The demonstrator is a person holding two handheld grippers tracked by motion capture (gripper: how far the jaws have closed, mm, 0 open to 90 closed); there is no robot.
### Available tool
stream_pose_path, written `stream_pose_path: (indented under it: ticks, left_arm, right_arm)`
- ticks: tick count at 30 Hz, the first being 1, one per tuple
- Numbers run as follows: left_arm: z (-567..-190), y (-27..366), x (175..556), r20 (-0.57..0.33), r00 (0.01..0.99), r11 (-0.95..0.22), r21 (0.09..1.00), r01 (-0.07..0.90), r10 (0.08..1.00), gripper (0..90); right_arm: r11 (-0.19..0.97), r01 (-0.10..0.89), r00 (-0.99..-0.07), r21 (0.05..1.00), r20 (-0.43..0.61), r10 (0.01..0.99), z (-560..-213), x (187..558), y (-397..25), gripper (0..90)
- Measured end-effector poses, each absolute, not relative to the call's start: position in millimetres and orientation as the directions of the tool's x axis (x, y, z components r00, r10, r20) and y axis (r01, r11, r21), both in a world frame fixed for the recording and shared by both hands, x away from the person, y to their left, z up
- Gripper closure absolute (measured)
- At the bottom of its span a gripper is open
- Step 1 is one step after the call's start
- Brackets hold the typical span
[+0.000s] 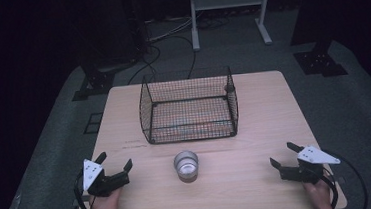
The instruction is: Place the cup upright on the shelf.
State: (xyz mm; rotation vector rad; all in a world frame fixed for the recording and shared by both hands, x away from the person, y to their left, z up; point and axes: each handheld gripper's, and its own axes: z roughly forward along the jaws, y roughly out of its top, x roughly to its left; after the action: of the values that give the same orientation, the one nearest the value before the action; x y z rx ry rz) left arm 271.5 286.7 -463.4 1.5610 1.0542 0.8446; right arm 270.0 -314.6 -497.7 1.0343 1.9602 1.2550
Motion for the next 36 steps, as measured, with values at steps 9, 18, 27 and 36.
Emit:
stream_pose_path:
  ticks: [9, 18, 27, 36]
  left_arm:
    - [-461.7, 283.3, 271.5, 0.005, 0.411, -0.099, 0.973, 0.207, 0.912, 1.7]
    - [-452.8, 280.8, 276.0, 0.013, 0.527, -0.125, 0.976, 0.178, 0.85, 2.7]
    - [-442.6, 271.3, 282.1, 0.057, 0.637, -0.197, 0.969, 0.151, 0.769, 2.2]
    - [-425.7, 264.6, 289.3, 0.057, 0.76, -0.277, 0.947, 0.165, 0.647, 2.2]
  right_arm:
    - [0.256, 0.294, -0.526, 0.921, -0.068, 0.848, -497.7, 269.8, -314.5, 13.5]
    - [0.25, 0.302, -0.519, 0.92, -0.061, 0.853, -497.6, 270.5, -314.5, 13.5]
    - [0.252, 0.302, -0.52, 0.919, -0.063, 0.852, -497.7, 270.4, -314.3, 13.5]
    - [0.252, 0.301, -0.521, 0.92, -0.062, 0.851, -497.6, 270.5, -314.4, 13.5]
